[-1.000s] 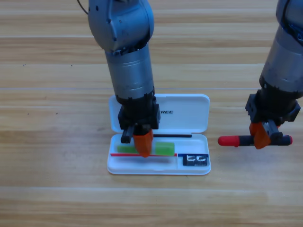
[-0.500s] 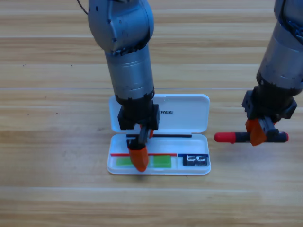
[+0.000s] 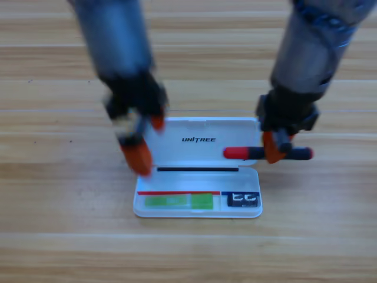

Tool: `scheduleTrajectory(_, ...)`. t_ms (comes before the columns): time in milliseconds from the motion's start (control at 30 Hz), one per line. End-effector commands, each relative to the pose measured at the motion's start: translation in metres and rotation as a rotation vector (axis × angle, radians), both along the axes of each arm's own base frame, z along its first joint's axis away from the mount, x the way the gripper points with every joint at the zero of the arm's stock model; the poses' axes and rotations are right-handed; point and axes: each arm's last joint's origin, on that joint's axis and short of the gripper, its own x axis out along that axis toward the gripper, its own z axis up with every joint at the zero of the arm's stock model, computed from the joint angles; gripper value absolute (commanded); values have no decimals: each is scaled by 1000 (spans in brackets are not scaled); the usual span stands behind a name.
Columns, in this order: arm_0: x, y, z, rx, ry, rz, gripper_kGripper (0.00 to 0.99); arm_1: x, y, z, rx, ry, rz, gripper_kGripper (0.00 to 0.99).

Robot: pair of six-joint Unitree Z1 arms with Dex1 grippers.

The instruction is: Clean up eraser and pencils

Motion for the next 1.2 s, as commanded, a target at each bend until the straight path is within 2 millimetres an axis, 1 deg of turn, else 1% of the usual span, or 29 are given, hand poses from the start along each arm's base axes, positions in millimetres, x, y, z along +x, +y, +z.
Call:
scheduleTrajectory(33, -6, 112, 81, -123, -152, 167, 990, 1, 50, -44, -96, 36, 51, 0)
scheduleTrajectory(100, -5, 145, 91, -165, -173, 203, 990, 5, 62, -50, -96, 30, 53, 0)
scheduleTrajectory(167, -2, 177, 96, -201, -188, 237, 990, 8, 72, -56, -100, 25, 54, 0)
scheduleTrajectory(200, 1, 192, 95, -217, -188, 251, 990, 9, 76, -59, -104, 25, 57, 0)
scheduleTrajectory(267, 8, 219, 91, -252, -178, 283, 990, 12, 84, -64, -106, 22, 60, 0)
scheduleTrajectory(333, 13, 241, 83, -292, -172, 307, 990, 12, 91, -69, -107, 18, 61, 0)
scheduleTrajectory(433, 21, 263, 69, -332, -147, 322, 990, 14, 99, -76, -112, 18, 60, 0)
scheduleTrajectory(500, 24, 271, 61, -342, -131, 322, 990, 15, 102, -79, -118, 16, 60, 0)
scheduleTrajectory(567, 26, 273, 56, -341, -120, 320, 990, 15, 105, -81, -118, 15, 55, 0)
scheduleTrajectory(733, 26, 274, 48, -343, -93, 318, 990, 15, 106, -86, -126, 18, 44, 0)
scheduleTrajectory(867, 26, 273, 46, -353, -81, 317, 990, 15, 106, -88, -135, 23, 29, 0)
scheduleTrajectory(1200, 25, 273, 44, -355, -74, 316, 990, 9, 107, -84, -137, 32, 17, 0)
